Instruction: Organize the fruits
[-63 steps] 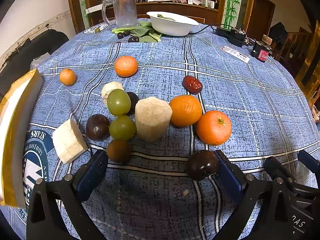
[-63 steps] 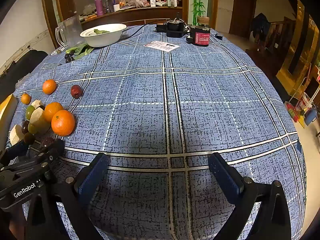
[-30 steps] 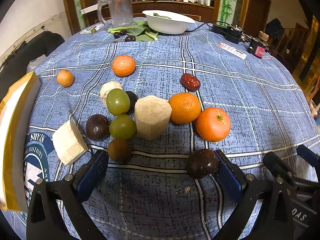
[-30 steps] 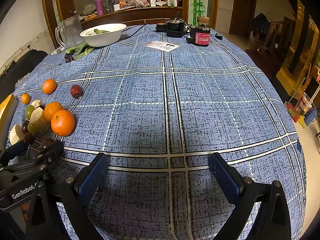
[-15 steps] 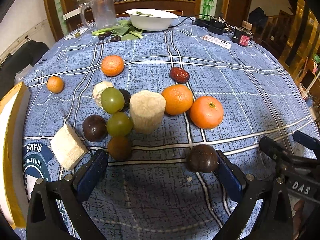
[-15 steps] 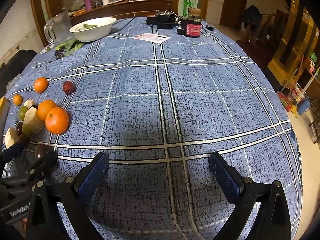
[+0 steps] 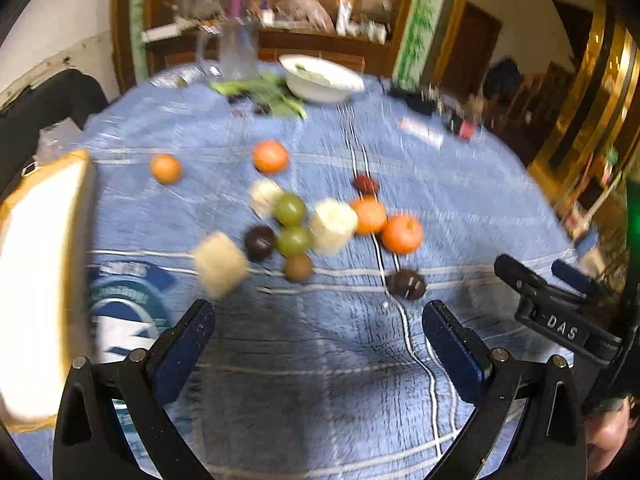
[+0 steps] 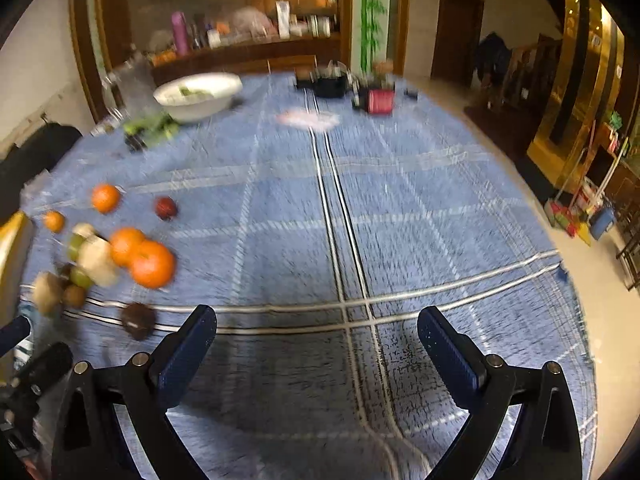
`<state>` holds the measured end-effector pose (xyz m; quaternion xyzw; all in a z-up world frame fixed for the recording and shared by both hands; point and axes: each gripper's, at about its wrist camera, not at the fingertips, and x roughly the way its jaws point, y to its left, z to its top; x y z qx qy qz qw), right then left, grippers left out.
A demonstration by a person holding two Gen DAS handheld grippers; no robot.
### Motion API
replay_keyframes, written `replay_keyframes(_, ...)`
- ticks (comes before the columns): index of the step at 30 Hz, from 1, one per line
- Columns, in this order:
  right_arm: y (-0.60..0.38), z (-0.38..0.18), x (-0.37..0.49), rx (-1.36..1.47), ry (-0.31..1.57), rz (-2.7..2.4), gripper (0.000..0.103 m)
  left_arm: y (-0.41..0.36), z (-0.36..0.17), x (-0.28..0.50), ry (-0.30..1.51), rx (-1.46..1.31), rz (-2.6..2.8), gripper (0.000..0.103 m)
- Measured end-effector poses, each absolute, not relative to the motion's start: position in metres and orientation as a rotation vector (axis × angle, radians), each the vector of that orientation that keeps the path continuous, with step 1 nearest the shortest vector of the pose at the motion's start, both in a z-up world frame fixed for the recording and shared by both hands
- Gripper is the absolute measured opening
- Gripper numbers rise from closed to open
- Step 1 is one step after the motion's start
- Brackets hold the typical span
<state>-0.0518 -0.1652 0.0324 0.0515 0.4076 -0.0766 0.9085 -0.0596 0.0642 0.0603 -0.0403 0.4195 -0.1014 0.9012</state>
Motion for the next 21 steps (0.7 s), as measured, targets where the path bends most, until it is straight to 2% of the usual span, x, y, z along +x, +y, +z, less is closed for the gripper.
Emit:
replay_keyframes(5,-0.144,0.09,-0.088,0.06,0.661,-0.14,0.102,0.11,0.115,-0.093,0.729,-0.224,-0.215,0.103)
replay_keyframes(12,-0.118,0.185,-0.138,0.07,0.471,-0.051,0.102,0.162,0.205,-0.154,0.502,-0.204,-0.185,0.103)
replay_keyframes(21,-0.104,0.36,-0.196,-0.042,0.202,-0.006,0.102,0.23,0.33,-0.21,0.211,-0.15,-0.01,0.103)
